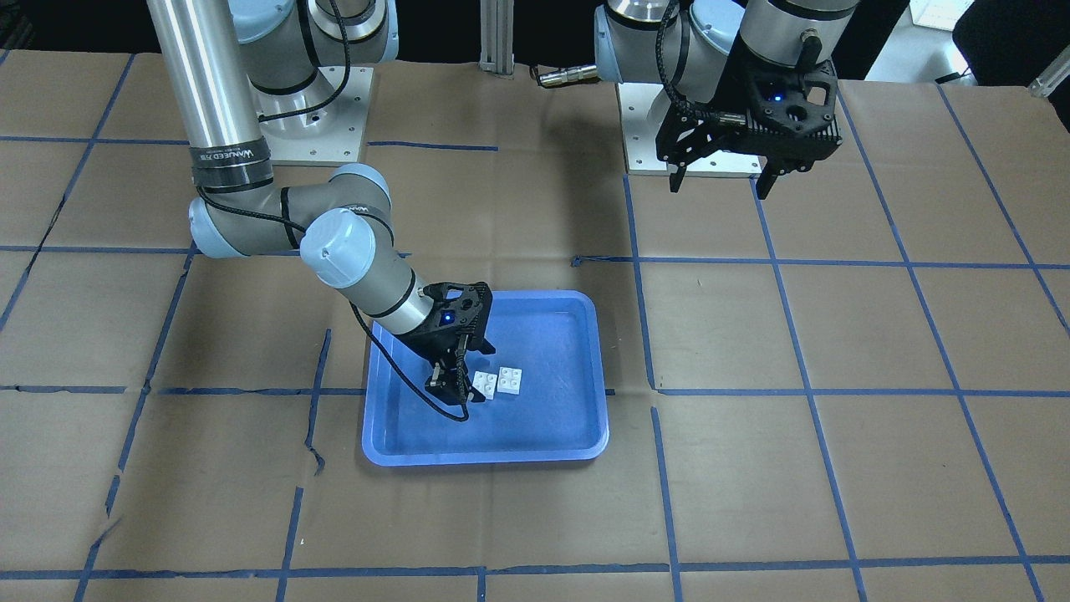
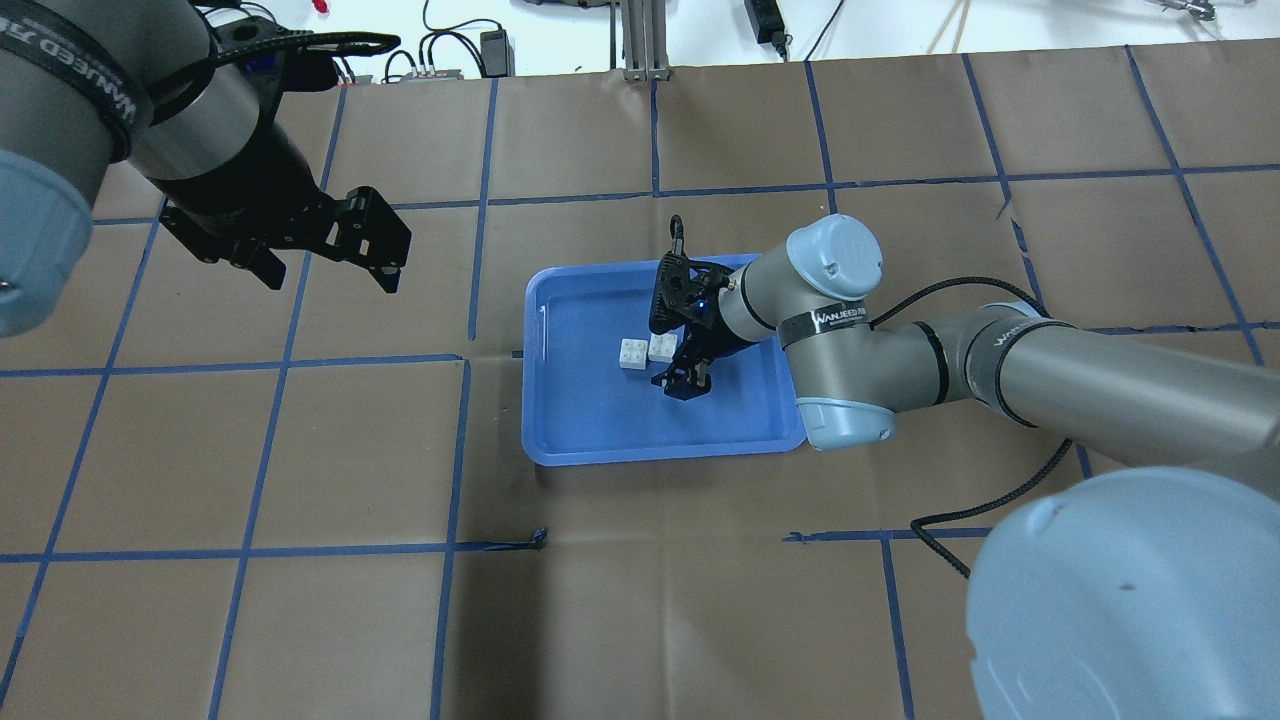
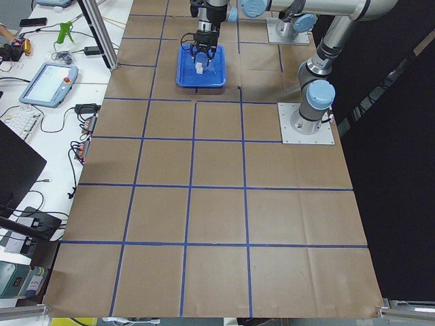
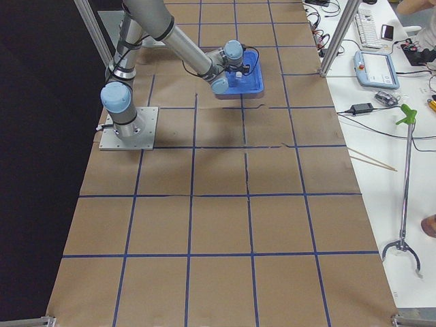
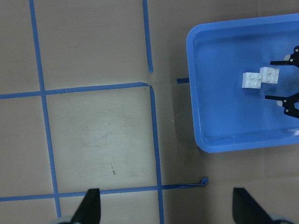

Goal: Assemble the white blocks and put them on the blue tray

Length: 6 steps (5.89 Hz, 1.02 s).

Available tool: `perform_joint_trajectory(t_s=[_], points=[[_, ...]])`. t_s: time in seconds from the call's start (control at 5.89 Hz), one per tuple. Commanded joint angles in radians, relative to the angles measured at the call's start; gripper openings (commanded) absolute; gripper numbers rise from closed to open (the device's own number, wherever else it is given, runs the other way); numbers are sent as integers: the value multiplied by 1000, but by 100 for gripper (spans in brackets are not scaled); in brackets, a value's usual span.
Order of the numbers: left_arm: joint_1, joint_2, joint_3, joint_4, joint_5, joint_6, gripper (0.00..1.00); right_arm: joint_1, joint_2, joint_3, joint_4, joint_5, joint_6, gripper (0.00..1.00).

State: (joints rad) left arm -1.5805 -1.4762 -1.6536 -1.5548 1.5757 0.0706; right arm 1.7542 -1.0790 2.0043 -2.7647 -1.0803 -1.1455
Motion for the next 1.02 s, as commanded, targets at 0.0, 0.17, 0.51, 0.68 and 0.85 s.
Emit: perform_joint_trajectory(t_s=[0.0,0.17,0.51,0.68,0.85], points=[[8,3,0,-14,6,6,99,-1,-50,-5,61,-13,64,100],[26,8,5,-17,0,9,99,-2,-118,-30,189,-79,90,100],[83,20,-6,-21,0,12,99,-10,-258,-132,491,-217,392,100],[73,28,-9,-37,-2,14,99,-19,-313,-180,654,-303,556,100],[73,54,-11,-44,-2,14,99,-25,-344,-230,777,-343,736,100]])
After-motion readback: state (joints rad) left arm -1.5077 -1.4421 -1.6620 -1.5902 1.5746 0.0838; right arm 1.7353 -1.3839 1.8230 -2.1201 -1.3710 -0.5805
